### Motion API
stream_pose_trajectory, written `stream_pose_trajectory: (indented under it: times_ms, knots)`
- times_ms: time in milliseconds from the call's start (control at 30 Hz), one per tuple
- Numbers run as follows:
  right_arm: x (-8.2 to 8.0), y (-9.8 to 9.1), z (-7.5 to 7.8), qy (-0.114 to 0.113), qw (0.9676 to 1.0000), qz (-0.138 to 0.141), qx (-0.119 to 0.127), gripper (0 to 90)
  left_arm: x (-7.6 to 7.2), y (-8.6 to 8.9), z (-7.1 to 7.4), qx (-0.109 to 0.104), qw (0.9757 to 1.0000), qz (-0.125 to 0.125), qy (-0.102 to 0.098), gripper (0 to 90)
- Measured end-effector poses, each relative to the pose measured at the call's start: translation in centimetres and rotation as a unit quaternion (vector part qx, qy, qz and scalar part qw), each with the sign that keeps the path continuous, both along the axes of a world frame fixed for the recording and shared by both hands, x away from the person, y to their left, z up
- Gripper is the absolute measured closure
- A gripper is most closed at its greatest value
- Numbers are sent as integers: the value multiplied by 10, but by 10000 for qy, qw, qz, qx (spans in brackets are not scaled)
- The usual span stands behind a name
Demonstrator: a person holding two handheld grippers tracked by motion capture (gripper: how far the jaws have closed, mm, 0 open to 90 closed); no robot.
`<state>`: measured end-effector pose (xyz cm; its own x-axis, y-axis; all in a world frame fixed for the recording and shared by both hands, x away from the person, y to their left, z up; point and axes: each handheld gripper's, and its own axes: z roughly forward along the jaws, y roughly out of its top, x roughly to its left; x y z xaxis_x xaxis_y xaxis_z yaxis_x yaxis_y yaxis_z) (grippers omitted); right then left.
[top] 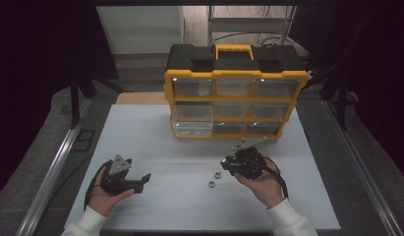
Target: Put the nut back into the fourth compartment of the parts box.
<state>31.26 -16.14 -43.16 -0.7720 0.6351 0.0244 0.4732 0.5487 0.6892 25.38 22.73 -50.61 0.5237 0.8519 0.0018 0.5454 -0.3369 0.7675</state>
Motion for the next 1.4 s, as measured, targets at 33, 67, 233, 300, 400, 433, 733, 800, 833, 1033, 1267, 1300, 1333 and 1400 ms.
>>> stream_pose_trajectory:
  times_ms: [33, 67, 233, 300, 400, 433, 733, 800, 833, 1033, 1267, 1300, 1333, 1400]
  knots:
    - [0, 0, 0, -16, 10000, 5, 7, 705, 0, 0, 0, -1, 10000, 1, 0, 131]
    - [0, 0, 1, -22, 10000, 9, 23, 705, 0, 0, 0, -2, 10000, 1, -1, 131]
    - [0, 0, 4, -34, 10000, -14, 40, 705, 0, 0, 0, -8, 10000, 4, -5, 131]
    - [0, 0, 5, -59, 10000, -11, 60, 704, 0, 0, 0, -8, 10000, 5, -6, 131]
    - [0, -1, 6, -66, 9999, -25, 74, 705, 0, 0, 0, -4, 10000, 14, -8, 131]
    - [0, -1, 7, -70, 9999, -29, 72, 705, 0, 0, 0, -6, 10000, 15, -6, 131]
    - [0, 1, 11, -109, 9999, -27, 108, 705, 0, 0, 0, -18, 10000, 12, -11, 131]
    - [1, 1, 12, -121, 9999, -26, 113, 705, 0, 0, 0, -17, 10000, 11, -8, 131]
    - [0, 1, 12, -127, 9999, -22, 112, 705, 0, 0, 0, -14, 10000, 10, -8, 131]
    - [0, -2, 16, -188, 9997, -62, 164, 705, 0, -1, 0, -18, 10000, 12, -10, 131]
    - [-1, -5, 21, -220, 9995, -96, 224, 704, 0, -1, 1, -48, 10000, 35, -16, 131]
    - [-2, -6, 23, -237, 9994, -108, 237, 705, 0, -1, 2, -29, 10000, 26, -15, 131]
    - [-2, -6, 24, -254, 9993, -113, 256, 705, 0, -1, 2, -25, 10000, 29, -13, 131]
    - [-3, -7, 27, -288, 9992, -114, 270, 705, 0, -1, 2, -20, 10000, 37, -16, 131]
